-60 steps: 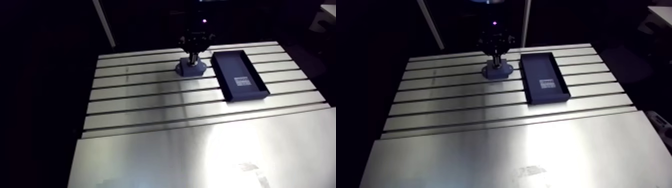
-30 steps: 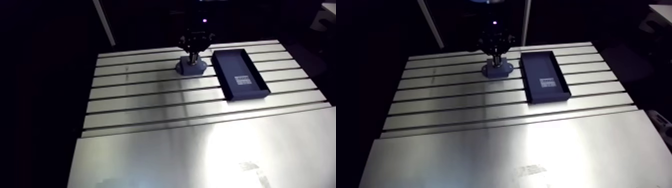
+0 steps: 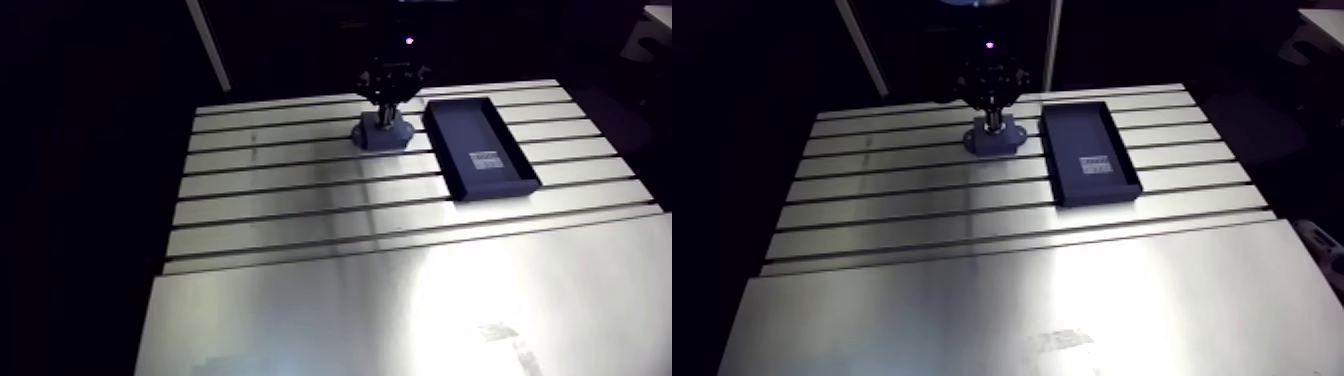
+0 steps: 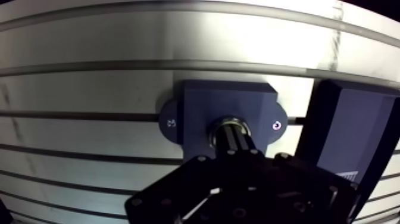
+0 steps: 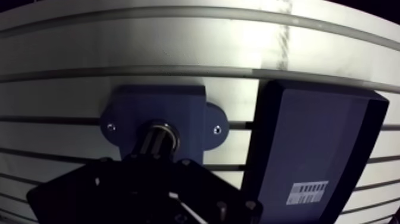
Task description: Pick up the bearing and press it into the housing until flush.
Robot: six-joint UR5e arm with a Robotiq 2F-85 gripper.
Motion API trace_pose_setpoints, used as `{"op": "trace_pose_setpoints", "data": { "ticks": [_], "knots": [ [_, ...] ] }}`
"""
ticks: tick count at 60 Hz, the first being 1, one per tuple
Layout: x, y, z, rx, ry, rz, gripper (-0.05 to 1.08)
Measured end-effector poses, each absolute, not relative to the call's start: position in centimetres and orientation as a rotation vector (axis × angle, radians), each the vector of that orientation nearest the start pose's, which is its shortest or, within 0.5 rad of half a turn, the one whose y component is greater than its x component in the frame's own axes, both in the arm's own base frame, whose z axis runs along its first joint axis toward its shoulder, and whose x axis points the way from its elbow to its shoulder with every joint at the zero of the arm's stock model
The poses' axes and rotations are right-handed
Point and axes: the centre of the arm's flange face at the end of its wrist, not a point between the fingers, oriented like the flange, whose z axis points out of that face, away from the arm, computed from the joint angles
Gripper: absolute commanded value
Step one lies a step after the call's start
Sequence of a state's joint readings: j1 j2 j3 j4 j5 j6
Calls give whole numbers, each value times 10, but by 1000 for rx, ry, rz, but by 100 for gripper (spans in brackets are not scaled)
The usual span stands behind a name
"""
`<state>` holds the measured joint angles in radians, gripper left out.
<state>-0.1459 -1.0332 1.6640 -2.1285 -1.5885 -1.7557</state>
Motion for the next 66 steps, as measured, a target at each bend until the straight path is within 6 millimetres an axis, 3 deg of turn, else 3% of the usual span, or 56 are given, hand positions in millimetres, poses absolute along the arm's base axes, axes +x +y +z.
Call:
{"op": "trace_pose_setpoints", "data": {
  "ticks": [66],
  "knots": [
    [-638, -39, 186, -75, 3060, 7, 108]
  ]
}}
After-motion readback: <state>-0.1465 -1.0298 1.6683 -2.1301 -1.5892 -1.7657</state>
